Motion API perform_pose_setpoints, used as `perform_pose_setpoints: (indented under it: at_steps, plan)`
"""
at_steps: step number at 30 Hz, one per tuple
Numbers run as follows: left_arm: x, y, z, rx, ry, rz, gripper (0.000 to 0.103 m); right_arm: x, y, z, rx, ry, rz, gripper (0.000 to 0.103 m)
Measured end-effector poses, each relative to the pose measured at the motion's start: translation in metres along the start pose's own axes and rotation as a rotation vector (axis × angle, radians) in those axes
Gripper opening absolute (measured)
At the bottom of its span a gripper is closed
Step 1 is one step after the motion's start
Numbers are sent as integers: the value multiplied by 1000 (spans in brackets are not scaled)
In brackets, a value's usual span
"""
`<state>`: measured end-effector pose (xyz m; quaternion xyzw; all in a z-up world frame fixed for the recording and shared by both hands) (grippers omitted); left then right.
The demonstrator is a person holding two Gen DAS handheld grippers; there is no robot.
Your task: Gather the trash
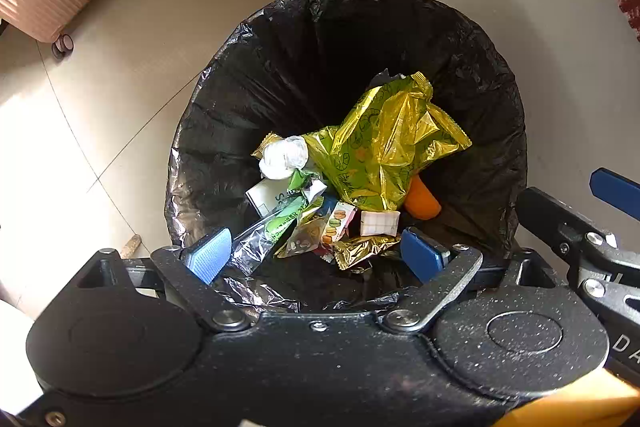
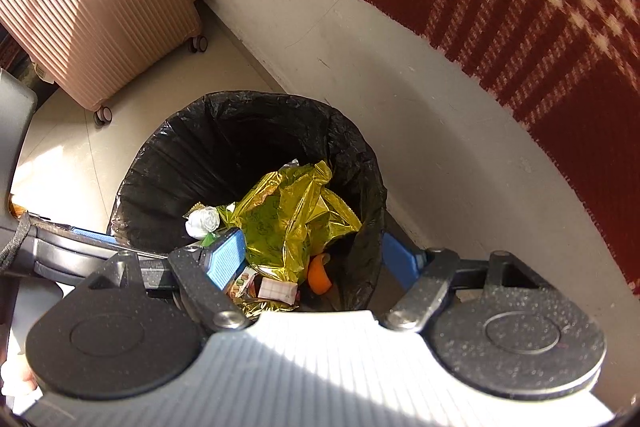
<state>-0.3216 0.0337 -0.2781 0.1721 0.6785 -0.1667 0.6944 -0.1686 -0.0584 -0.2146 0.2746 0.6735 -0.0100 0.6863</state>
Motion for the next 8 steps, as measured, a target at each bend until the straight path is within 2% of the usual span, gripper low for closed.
perform_pose_setpoints:
  at_steps: [8]
  plan:
    - [-3,2,1,12,2,13,93,-1,0,1,11,-3,3,84]
Point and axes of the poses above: each gripper's, at about its wrist camera, not at the fingertips, and x roughly the way its jaws point, z to its right, y to its top, the point moved 9 cm from there along x, roughly the way its jaws point, and after that the axes turned 12 degrees about -x, right-handed, at the moved point
